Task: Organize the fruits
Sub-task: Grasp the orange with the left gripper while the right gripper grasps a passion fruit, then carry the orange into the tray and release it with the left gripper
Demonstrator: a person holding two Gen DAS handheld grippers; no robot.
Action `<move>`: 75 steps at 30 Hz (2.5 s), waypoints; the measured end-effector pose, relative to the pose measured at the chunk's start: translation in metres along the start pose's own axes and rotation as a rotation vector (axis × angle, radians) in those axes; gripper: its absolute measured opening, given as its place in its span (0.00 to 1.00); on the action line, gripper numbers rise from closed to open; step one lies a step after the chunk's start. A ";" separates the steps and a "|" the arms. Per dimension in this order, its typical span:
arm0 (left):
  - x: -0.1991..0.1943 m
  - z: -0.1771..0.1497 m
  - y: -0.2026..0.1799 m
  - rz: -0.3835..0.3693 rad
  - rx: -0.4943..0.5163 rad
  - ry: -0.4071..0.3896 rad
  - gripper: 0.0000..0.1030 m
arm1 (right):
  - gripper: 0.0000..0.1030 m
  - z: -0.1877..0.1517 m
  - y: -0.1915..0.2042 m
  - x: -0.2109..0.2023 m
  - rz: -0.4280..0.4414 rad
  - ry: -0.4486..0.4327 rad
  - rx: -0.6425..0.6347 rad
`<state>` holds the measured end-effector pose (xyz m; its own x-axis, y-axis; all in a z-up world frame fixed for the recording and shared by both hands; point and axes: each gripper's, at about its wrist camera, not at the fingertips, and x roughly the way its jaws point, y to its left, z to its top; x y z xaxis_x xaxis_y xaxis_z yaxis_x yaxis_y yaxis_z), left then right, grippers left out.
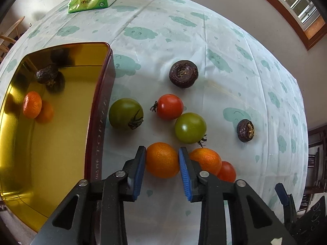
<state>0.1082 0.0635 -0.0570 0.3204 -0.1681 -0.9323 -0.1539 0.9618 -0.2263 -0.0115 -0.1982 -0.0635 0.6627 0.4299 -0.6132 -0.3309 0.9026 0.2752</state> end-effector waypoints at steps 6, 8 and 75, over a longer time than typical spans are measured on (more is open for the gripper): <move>-0.007 -0.007 0.000 0.002 0.041 -0.021 0.27 | 0.81 0.019 0.000 0.017 -0.038 0.052 -0.036; -0.013 -0.010 -0.002 -0.004 0.055 -0.034 0.27 | 0.81 0.035 -0.001 0.027 -0.022 0.054 -0.057; -0.067 -0.033 0.145 0.238 0.083 -0.280 0.28 | 0.35 0.069 -0.033 0.092 -0.367 0.129 -0.017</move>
<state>0.0341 0.2073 -0.0368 0.5295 0.1164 -0.8403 -0.1824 0.9830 0.0212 0.1067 -0.1871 -0.0784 0.6494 0.0710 -0.7572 -0.0991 0.9950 0.0083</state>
